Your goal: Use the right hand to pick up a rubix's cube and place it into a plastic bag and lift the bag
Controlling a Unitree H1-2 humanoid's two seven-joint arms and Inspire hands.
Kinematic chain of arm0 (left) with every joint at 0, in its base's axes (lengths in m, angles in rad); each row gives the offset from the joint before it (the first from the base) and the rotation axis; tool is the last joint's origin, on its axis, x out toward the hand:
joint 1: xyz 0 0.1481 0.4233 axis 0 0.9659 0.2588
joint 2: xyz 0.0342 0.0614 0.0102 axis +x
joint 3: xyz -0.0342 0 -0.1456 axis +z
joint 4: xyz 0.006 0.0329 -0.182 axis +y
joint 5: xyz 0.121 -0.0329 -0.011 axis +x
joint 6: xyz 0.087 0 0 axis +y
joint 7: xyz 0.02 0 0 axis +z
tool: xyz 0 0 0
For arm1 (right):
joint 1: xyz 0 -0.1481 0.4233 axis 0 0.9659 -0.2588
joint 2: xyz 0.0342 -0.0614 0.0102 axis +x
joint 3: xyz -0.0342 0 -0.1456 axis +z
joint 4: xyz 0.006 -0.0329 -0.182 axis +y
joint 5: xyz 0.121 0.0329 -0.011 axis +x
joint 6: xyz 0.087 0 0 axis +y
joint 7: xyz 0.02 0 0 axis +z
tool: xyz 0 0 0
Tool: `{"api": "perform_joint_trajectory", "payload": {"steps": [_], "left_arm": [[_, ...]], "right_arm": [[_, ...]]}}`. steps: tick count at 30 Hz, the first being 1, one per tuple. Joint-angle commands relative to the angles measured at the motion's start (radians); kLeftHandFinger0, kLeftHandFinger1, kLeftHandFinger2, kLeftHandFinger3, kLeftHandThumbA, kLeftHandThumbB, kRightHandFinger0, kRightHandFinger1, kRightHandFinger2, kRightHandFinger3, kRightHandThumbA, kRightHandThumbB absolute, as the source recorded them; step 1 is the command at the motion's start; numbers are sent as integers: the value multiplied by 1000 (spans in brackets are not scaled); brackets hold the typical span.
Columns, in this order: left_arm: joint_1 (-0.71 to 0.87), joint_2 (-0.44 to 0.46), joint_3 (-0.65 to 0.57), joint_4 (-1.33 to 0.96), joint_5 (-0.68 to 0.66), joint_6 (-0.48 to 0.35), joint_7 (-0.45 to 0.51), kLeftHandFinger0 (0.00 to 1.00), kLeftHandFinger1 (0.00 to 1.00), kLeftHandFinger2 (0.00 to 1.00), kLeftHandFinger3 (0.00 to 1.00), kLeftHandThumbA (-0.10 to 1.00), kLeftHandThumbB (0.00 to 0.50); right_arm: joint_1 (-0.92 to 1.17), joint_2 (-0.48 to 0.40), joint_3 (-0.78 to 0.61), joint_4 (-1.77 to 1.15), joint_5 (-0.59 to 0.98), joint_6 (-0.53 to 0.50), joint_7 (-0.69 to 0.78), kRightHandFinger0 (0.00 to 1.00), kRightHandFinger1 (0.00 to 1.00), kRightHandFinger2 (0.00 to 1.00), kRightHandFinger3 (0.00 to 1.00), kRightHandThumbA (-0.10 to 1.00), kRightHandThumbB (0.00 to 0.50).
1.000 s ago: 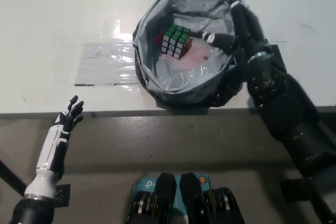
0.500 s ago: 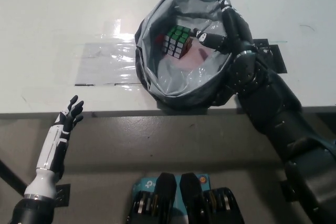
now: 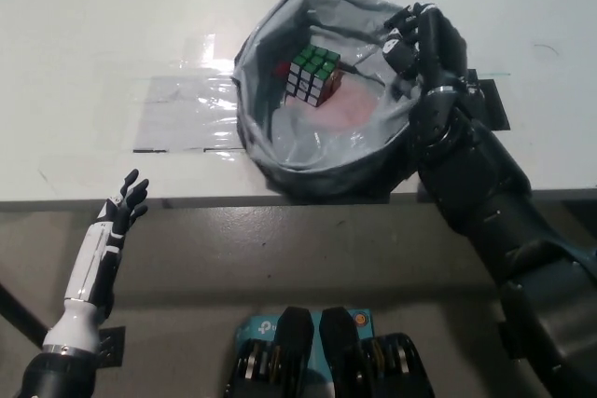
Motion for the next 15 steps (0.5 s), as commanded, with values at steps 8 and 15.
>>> {"api": "perform_joint_trajectory", "payload": {"steps": [8,15], "left_arm": [[-29,15,5,-18,-6,-33,-1,1000,1000,1000,1000,1000,248],[-30,15,5,-16,-7,-35,-2,1000,1000,1000,1000,1000,238]], "right_arm": [[-39,-20,-58,22,73,-115,-23,0,198,754,722,-100,263],[-37,-17,-180,9,212,-138,68,0,280,797,779,-100,222]]}}
